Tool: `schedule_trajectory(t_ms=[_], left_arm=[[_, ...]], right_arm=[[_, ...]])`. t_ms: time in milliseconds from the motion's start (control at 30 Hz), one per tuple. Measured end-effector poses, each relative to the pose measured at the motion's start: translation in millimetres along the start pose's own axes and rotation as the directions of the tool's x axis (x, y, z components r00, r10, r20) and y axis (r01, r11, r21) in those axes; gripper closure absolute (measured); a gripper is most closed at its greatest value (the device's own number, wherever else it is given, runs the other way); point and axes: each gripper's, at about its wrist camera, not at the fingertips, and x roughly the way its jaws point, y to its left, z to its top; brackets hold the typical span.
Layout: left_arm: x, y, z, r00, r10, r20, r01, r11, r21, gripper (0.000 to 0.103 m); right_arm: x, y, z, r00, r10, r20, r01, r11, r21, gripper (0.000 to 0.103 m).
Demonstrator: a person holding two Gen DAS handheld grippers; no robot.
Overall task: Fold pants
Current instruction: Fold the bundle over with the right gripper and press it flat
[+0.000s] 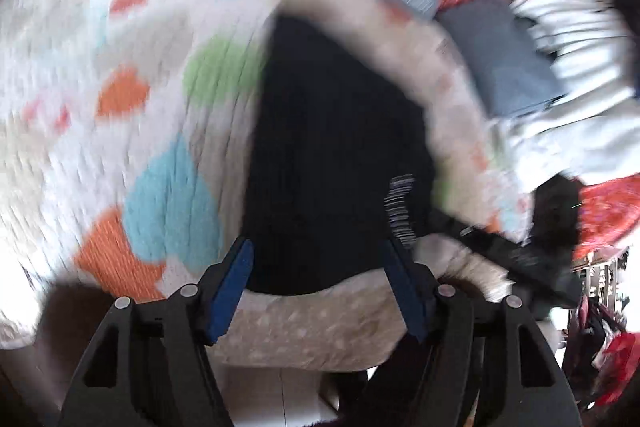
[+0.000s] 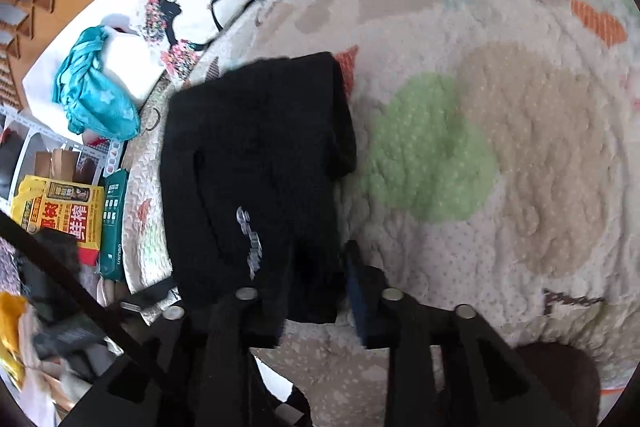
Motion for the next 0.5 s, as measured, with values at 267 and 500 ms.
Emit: schedule_trajectory(t_ms=[267,500], left_arm=[[1.1,-11.0,66.5,0.992,-0.047,0.117,0.044,0.999,0.023,0.037],[74.3,7.2,115.7,0.994,0.05,0.093,-0.048,0.998,-0.031,0.037]], right_arm=[[-40.6,51.7,10.0,0.97,0.201,0.135,-0.185,0.976,-0.117,0.058],[27.0,48.5,8.9,0.989,0.148,-0.023,-0.149,0.985,-0.087,0.057]])
